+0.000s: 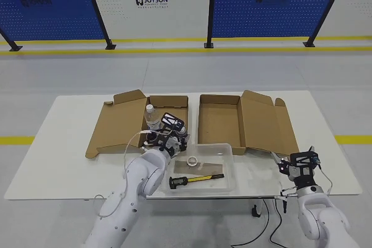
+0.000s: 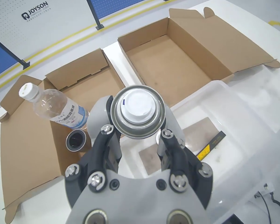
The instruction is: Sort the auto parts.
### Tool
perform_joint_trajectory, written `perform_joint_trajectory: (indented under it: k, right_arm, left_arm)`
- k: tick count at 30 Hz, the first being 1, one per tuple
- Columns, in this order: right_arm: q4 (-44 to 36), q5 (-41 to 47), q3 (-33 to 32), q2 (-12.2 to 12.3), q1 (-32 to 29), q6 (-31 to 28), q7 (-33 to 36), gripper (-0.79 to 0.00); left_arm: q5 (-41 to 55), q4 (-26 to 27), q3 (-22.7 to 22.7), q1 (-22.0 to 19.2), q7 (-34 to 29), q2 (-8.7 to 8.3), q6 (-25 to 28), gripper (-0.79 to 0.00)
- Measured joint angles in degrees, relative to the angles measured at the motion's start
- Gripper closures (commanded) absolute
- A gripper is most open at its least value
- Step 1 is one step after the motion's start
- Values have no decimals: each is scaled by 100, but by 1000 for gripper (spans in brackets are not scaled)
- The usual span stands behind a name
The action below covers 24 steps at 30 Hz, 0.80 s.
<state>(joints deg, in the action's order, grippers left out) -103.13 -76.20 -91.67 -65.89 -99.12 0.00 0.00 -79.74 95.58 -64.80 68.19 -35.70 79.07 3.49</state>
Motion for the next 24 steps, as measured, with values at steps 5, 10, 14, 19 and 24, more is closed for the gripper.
perform_joint_trajectory:
  k: [5, 10, 14, 19, 24]
  right_arm:
    - [0, 0, 0, 0, 0, 0, 0, -785]
    - [0, 0, 0, 0, 0, 0, 0, -785]
    - [0, 0, 0, 0, 0, 0, 0, -785]
    - [0, 0, 0, 0, 0, 0, 0, -785]
    - [0, 0, 0, 0, 0, 0, 0, -785]
  left_arm:
    - [-57, -685, 110, -410, 48, 47, -39, 0]
    - [56, -1271, 178, -735, 173, 99, -83, 0]
    - [130, -1665, 237, -920, 257, 136, -108, 0]
    - [174, -2239, 339, -1145, 478, 193, -179, 0]
    - [322, -2635, 374, -1306, 651, 240, -207, 0]
